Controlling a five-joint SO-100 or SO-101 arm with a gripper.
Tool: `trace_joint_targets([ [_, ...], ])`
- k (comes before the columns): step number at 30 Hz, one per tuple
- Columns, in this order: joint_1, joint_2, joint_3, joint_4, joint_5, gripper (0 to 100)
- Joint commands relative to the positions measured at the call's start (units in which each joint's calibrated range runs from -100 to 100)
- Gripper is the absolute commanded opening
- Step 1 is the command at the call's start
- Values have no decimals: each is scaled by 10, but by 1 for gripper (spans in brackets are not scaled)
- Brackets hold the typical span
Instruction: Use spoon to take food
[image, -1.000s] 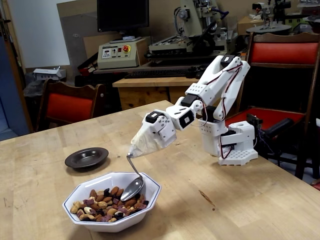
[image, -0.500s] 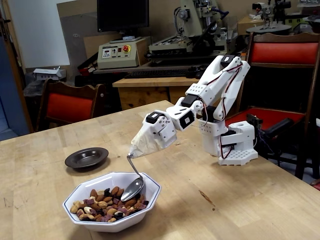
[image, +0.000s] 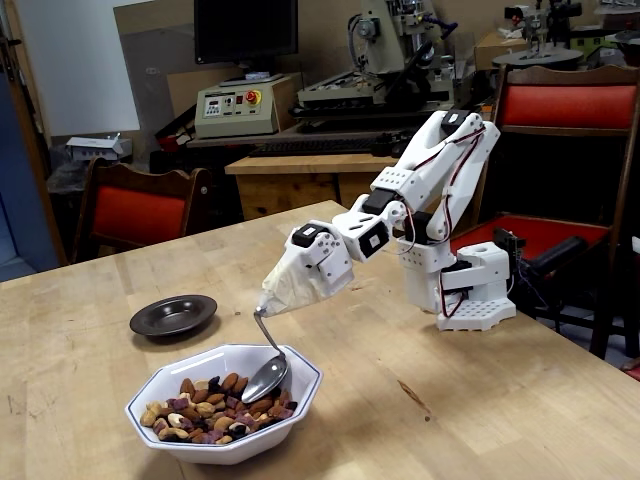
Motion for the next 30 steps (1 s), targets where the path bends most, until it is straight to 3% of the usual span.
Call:
trace_joint_targets([
  [1,-5,36,-11,-6,1,4],
  [19,-5,344,-154,-119,1,4],
  [30,-5,440,-244,-157,1,4],
])
